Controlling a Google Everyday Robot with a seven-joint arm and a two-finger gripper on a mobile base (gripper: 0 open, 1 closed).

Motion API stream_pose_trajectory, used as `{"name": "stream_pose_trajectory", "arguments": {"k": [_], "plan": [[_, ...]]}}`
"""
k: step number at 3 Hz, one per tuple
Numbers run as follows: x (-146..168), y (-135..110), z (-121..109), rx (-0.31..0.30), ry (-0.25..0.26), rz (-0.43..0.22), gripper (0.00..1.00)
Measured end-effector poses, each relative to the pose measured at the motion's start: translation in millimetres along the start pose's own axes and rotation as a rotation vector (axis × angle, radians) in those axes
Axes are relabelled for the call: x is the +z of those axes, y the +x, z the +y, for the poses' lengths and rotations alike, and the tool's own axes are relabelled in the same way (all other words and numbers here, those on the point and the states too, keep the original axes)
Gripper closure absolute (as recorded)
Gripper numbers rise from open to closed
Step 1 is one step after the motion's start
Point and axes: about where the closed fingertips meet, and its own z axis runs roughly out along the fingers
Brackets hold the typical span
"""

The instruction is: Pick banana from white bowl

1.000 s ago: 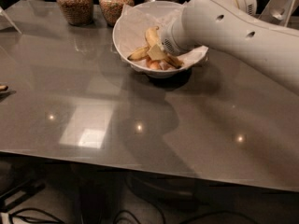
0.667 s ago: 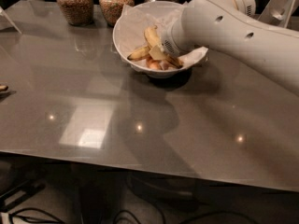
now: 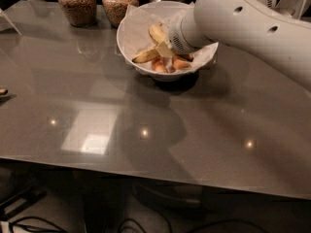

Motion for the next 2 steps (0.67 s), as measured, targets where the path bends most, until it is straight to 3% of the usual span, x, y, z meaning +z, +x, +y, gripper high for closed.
{"name": "stream_pose_trajectory", "arguments": {"k": [1, 2], "plan": [[-35, -10, 7, -0.06, -0.021, -0.025, 1.0], [-71, 6, 24, -0.096, -0.103, -0.02, 1.0]]}}
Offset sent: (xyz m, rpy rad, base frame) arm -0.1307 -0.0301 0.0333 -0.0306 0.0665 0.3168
